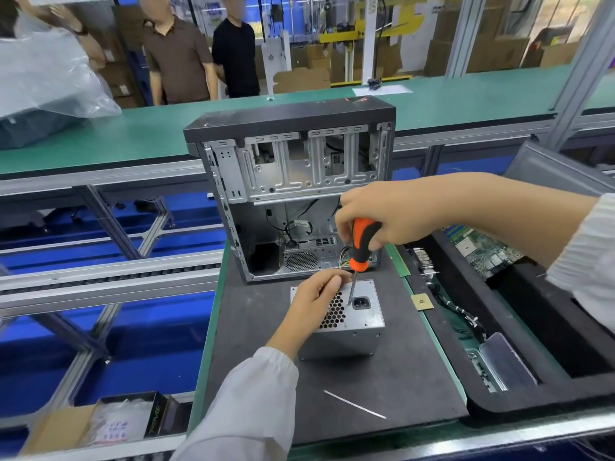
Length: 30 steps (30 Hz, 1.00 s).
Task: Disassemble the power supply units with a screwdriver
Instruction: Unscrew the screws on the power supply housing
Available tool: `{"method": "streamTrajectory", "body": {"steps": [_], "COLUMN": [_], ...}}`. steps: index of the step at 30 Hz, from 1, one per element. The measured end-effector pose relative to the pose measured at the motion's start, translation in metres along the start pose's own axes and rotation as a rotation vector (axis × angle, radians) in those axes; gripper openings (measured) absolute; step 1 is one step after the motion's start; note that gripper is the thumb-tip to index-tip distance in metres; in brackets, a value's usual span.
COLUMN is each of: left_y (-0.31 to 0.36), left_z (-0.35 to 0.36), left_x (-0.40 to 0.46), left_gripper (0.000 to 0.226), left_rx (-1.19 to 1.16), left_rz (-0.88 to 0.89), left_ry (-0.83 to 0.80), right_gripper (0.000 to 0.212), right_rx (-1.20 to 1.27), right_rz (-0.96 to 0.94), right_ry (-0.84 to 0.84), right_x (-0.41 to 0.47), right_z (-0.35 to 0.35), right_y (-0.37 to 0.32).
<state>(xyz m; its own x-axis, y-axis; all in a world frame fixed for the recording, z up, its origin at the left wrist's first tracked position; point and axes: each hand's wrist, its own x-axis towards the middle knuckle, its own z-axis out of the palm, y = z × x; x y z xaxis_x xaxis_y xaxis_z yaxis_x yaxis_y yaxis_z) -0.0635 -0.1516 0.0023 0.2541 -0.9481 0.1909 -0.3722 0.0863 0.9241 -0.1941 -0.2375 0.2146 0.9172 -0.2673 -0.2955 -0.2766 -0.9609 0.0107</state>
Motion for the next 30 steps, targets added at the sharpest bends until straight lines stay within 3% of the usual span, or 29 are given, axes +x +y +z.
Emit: {"method": "streamTrajectory", "body": {"steps": [3, 7, 11, 17, 22, 30], "left_y": [0.000, 0.000, -0.001, -0.001, -0.001, 0.008], "left_z": [-0.002, 0.001, 0.005, 0.006, 0.006, 0.000], "left_x": [0.000, -0.001, -0.002, -0.001, 0.000, 0.000], "left_gripper": [0.022, 0.020, 0.019, 0.019, 0.019, 0.032], "left_rx": [-0.031, -0.089, -0.135, -0.098, -0.064, -0.113], "left_rz": [0.034, 0.018, -0.029, -0.054, -0.076, -0.113], "left_ry": [-0.082, -0.098, -0.093, -0.076, -0.115, -0.113], "right_gripper": [0.032, 0.019, 0.054, 0.064, 0.046, 0.044], "right_rx": [0.032, 0.106, 0.176, 0.016, -0.074, -0.026], "right_rz": [0.057, 0.186, 0.373, 0.627, 0.633, 0.519], "right_ry": [-0.049, -0.027, 0.111, 0.145, 0.234, 0.145], "right_x": [0.008, 0.018, 0.025, 0.024, 0.027, 0.022], "right_z": [-0.002, -0.002, 0.003, -0.003, 0.008, 0.014], "right_y": [-0.006, -0.008, -0.015, -0.018, -0.019, 0.001]}}
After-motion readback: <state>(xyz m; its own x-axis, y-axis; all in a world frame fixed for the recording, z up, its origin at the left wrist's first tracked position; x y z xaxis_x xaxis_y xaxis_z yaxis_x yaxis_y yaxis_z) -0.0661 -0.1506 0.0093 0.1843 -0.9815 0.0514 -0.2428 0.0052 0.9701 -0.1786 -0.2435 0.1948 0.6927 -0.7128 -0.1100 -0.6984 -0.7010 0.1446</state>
